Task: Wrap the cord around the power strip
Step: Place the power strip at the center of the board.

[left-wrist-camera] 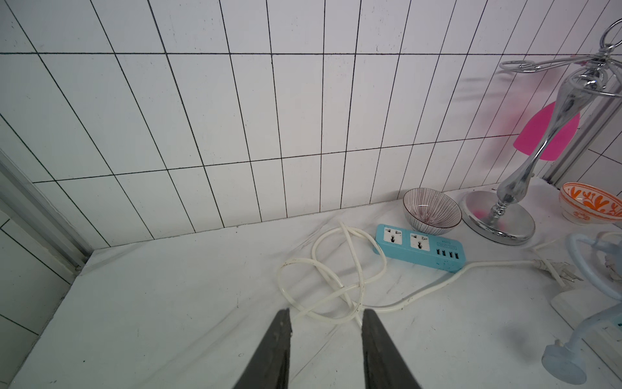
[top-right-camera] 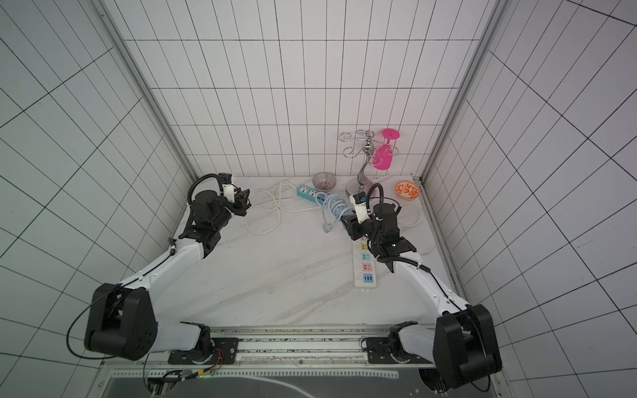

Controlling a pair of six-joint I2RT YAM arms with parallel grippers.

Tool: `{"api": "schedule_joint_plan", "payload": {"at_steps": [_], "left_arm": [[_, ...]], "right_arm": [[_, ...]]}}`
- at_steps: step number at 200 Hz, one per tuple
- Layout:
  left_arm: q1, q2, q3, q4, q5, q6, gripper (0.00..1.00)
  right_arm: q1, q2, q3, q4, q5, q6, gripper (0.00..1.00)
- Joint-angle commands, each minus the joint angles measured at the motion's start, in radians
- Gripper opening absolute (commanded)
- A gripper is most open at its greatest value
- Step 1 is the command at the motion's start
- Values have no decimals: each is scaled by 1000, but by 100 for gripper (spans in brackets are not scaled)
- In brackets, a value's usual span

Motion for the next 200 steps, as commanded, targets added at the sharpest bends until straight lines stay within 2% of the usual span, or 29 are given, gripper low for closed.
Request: {"api": "schedule_joint_plan", "payload": {"at_steps": [1, 64, 125, 150, 200], "left_arm": [[-1, -24, 22, -15, -24, -6, 35], [0, -64, 3, -18, -51, -4, 35], [0, -103, -9, -31, -89, -7, 35], [-1, -106, -9, -31, -88, -17, 35], [0, -113, -15, -30, -92, -22, 36]], "right_arm": [[112, 3, -36, 46, 148, -110, 0], [435, 176, -16, 18, 459, -233, 0], [650, 308, -11, 69, 607, -202, 0], [692, 321, 10, 68, 678, -202, 0], [693, 267, 26, 63, 757, -226, 0]]}}
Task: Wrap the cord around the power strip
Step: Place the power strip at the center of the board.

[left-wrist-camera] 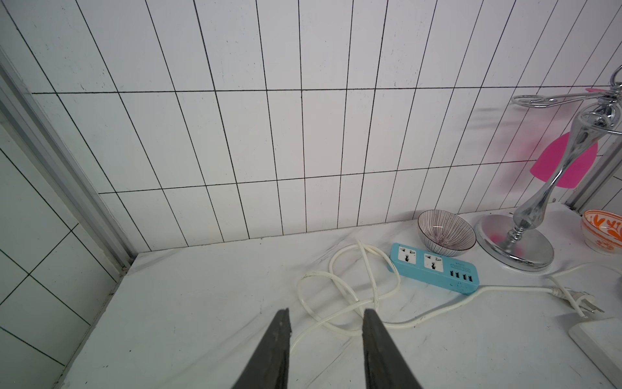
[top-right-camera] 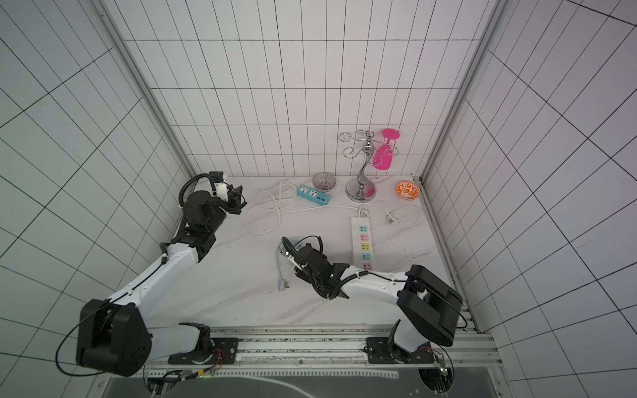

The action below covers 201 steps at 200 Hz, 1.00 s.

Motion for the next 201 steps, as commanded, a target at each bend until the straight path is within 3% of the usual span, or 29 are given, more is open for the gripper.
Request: {"api": "schedule_joint_plan", "payload": {"at_steps": [1, 58, 121, 168, 201], "left_arm": [[0, -23, -13, 2, -13, -13, 36], [-1, -20, -11, 3, -20, -14, 36], [-1, -22, -17, -4, -13, -26, 37], [0, -36, -31, -14, -21, -17, 37], [0, -34, -27, -14, -19, -16, 37]], "right_arm": [[0, -55, 27, 60, 93, -19, 0], [3, -107, 29, 55, 165, -59, 0], [22, -184, -114, 336, 257, -101, 0], [24, -170, -128, 370, 246, -115, 0], [34, -175, -148, 379, 318, -167, 0]]}}
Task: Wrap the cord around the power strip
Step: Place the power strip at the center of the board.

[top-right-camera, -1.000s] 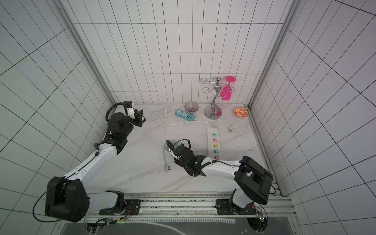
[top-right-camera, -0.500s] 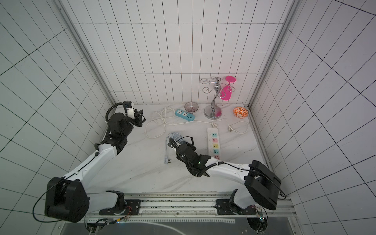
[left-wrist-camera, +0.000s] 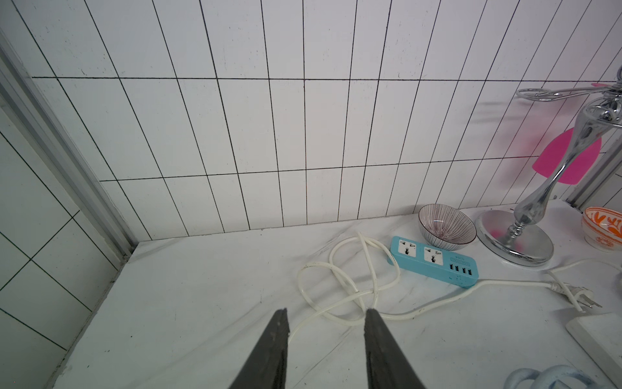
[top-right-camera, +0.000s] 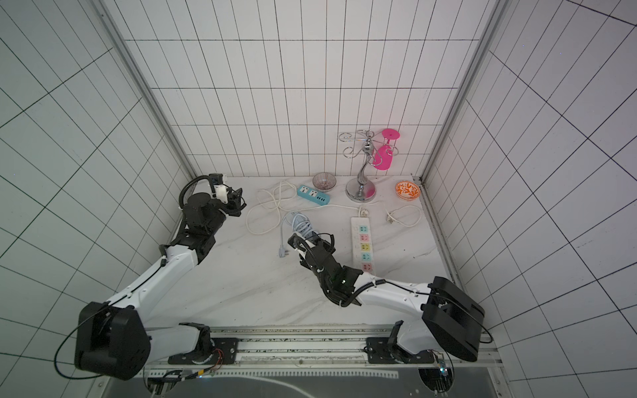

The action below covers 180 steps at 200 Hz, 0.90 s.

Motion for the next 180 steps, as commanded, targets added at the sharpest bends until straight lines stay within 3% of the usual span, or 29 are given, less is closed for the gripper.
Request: {"api": "schedule_joint_plan", "payload": {"at_steps": [1, 88, 126, 180], "left_arm": [[-1, -17, -6, 0, -12, -2, 37], [0, -14, -3, 7, 4, -18, 37], [-1, -30, -10, 7, 23, -42, 38], [-2, -106, -47, -12, 43, -119, 38]], "right_arm": [[10, -19, -59, 111, 78, -43, 0], [-2, -325, -130, 64, 221, -218, 0], [-1, -344, -162, 70, 296, -372, 0], [3, -328, -179, -71, 390, -356, 0]]}}
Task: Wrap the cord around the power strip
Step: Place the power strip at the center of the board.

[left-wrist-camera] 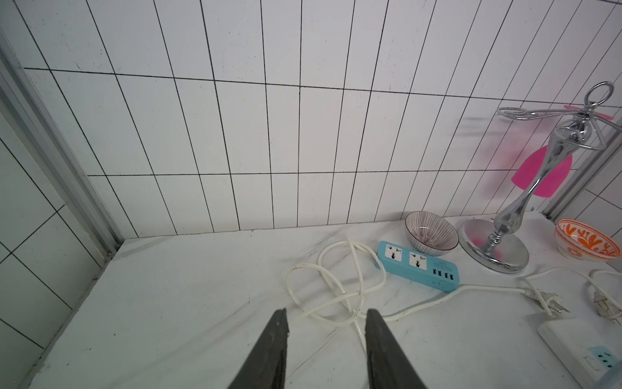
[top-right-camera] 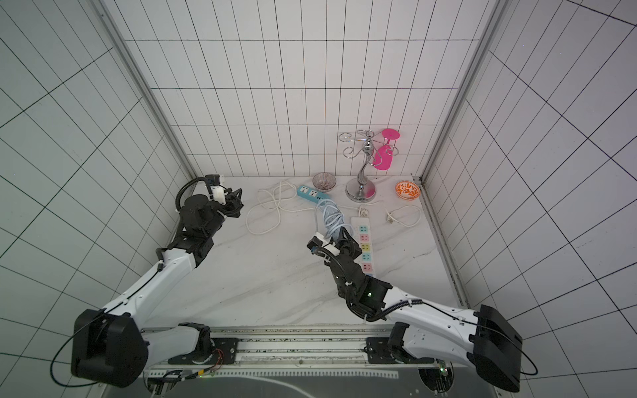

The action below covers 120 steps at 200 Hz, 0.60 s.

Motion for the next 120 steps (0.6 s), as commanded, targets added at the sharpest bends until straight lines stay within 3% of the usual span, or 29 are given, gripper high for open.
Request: {"api": "schedule_joint_plan", "payload": {"at_steps": [1, 49, 93, 120], "left_arm": [[-1, -49, -22, -11, 11, -55, 38], [-1, -134, -53, -52, -70, -85, 38], [-3, -206, -81, -72, -102, -83, 38], [-5, -229, -91, -76, -104, -88, 38]], "right_arm": [[7, 4, -40, 0, 83, -13, 0], [96, 267, -15, 37, 91, 36, 0], [214, 559, 123, 92, 69, 145, 0], [219, 571, 141, 102, -48, 282, 0]]}}
